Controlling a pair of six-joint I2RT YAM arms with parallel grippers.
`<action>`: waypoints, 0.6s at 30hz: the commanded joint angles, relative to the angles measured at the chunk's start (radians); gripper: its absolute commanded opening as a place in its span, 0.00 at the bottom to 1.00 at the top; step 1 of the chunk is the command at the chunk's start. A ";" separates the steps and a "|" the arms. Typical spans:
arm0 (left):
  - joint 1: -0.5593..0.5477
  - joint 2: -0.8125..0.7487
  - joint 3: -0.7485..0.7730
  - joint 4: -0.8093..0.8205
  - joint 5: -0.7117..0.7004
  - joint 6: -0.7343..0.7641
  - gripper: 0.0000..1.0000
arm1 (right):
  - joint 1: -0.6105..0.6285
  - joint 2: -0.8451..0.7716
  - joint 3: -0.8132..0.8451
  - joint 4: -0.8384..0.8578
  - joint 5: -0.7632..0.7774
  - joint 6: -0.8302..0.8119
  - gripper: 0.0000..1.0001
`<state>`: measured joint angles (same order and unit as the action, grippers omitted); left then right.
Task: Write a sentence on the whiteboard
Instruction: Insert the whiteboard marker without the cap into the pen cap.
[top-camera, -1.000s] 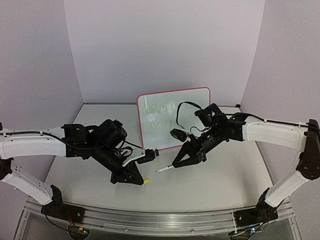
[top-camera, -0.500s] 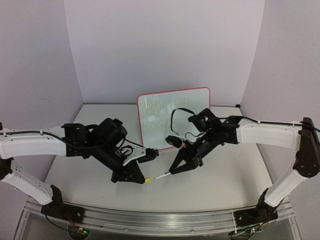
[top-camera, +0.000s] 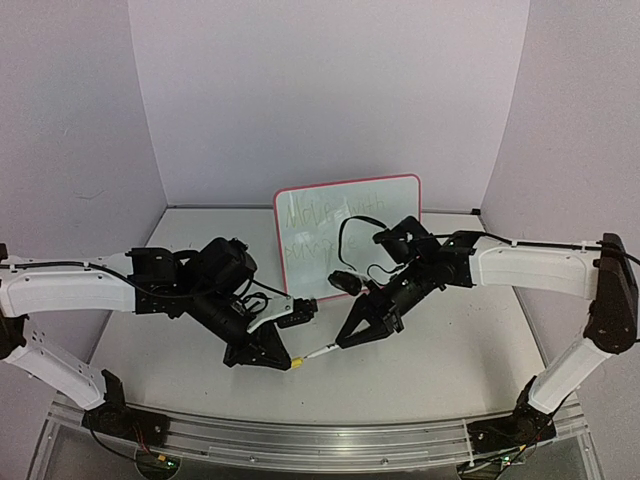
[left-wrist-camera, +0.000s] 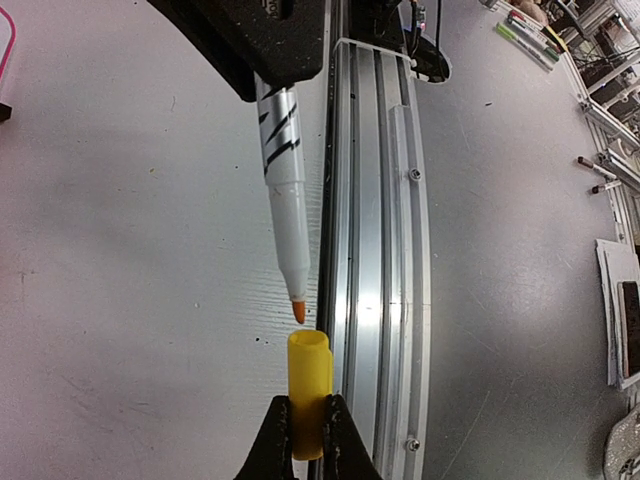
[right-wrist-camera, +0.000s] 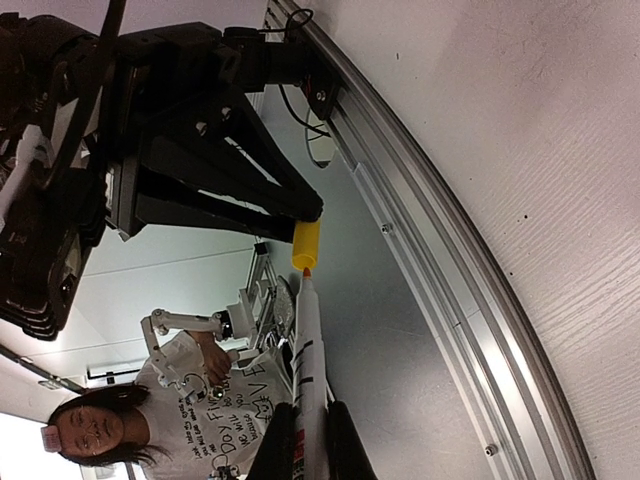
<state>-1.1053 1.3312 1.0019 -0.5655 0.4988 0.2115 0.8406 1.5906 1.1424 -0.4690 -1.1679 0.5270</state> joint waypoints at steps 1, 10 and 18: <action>-0.004 0.003 0.055 0.027 0.021 0.016 0.00 | 0.008 0.018 0.041 0.007 -0.012 -0.015 0.00; -0.004 0.004 0.048 0.041 0.021 0.009 0.00 | 0.013 0.024 0.045 0.006 -0.012 -0.013 0.00; -0.004 0.013 0.051 0.045 0.027 0.008 0.00 | 0.022 0.027 0.051 0.007 -0.012 -0.013 0.00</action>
<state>-1.1053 1.3331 1.0019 -0.5560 0.5051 0.2109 0.8538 1.6043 1.1519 -0.4686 -1.1681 0.5266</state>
